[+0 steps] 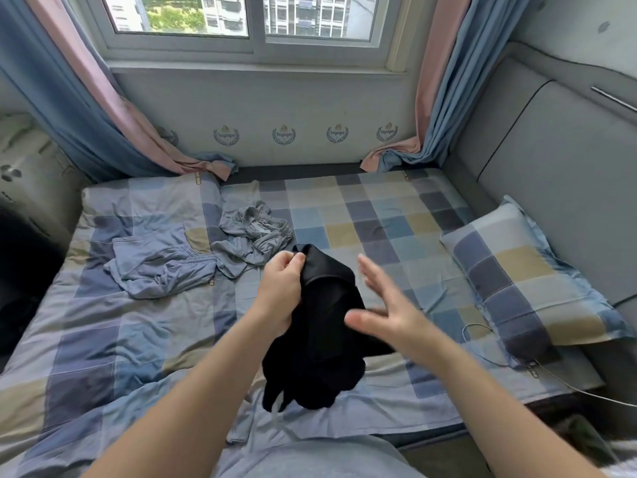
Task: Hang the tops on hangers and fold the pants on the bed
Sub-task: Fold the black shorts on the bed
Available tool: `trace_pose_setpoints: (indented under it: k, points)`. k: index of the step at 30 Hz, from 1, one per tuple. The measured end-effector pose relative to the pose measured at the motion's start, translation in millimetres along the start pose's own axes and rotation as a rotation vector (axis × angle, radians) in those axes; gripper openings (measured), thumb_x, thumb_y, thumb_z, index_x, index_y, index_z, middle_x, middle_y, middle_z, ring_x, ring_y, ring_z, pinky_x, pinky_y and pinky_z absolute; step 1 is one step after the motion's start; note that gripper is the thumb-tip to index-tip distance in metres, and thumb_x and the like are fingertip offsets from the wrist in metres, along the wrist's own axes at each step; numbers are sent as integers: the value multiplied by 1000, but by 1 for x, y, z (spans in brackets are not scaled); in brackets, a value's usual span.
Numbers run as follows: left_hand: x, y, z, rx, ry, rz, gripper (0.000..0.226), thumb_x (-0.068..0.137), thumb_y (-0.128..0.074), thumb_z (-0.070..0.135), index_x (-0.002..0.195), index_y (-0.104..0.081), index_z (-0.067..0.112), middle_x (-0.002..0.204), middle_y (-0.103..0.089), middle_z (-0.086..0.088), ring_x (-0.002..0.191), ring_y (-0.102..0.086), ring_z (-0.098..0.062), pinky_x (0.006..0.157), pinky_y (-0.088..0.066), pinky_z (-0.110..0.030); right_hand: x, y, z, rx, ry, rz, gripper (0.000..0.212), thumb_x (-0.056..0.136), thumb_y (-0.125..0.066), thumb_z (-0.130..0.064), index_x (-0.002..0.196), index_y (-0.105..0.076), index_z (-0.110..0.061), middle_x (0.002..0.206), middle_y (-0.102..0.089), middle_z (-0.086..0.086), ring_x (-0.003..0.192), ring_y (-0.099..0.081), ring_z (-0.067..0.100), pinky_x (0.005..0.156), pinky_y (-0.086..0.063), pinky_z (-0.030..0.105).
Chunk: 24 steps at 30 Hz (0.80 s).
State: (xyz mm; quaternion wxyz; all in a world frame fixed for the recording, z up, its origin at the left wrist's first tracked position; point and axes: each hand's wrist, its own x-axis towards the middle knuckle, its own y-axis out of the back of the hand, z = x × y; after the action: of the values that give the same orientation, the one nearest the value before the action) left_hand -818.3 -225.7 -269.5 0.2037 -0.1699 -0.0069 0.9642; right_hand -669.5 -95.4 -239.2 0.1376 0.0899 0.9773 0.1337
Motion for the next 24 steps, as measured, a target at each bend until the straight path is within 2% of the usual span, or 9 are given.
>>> trace_pose_setpoints:
  k: [3,6,8,11,13,15,19,22,24]
  points:
    - [0,3,12,-128,40,17,27,105,-49,21,80,-55,13,76,-53,-12,69,-51,-25,63,-44,-36,-9,-26,29,-113,50,-107,117,73,-86,-45,154,-2,-53,160,-16,-26,145,-22,-8,119,-31,30]
    - [0,2,18,-267,131,2,24,107,-45,18,88,-56,9,76,-60,-9,66,-58,-20,55,-52,-27,-4,-44,44,-227,129,11,129,70,-87,-47,155,10,-46,161,-5,-26,149,-11,-6,118,-25,25]
    - [2,1,20,-348,208,-6,21,107,-43,17,94,-57,9,79,-60,-9,67,-58,-19,56,-54,-26,6,-51,46,-229,139,125,127,68,-86,-45,153,8,-50,160,-13,-22,147,-20,-3,114,-30,26]
    - [1,0,26,-404,273,-29,20,107,-42,17,112,-58,6,83,-64,-8,68,-59,-19,60,-55,-29,22,-48,39,-198,100,265,94,82,-79,-30,151,-18,-49,137,-52,-17,118,-54,0,93,-47,20]
    - [4,3,28,-423,265,-13,20,107,-43,18,110,-58,5,76,-63,-6,63,-59,-18,57,-56,-26,32,-39,37,-164,92,299,48,91,-70,-22,131,-52,-39,103,-69,-11,94,-65,9,83,-56,38]
    - [4,7,31,-448,252,-19,20,108,-43,18,103,-57,5,71,-63,-5,59,-61,-16,51,-56,-23,38,-33,34,-45,55,305,22,95,-62,-12,110,-65,-27,90,-72,3,90,-68,22,84,-56,52]
    - [-1,15,29,-390,167,-102,27,108,-42,23,90,-57,11,58,-65,3,51,-64,-9,49,-52,-22,39,-24,21,443,-86,303,16,98,-58,-4,104,-71,-11,99,-76,12,97,-72,30,78,-59,39]
    - [-1,24,14,-60,59,-119,27,102,-53,38,101,-63,13,91,-74,-6,74,-69,-11,65,-52,-24,40,-11,11,750,-175,310,19,99,-51,-4,109,-67,1,101,-74,19,91,-72,33,71,-60,35]
    - [-3,31,0,162,-18,-164,27,96,-62,43,113,-63,22,114,-69,-2,93,-67,-4,74,-51,-16,39,-3,5,855,-194,308,25,99,-50,-7,116,-64,4,106,-73,22,92,-73,33,72,-61,36]
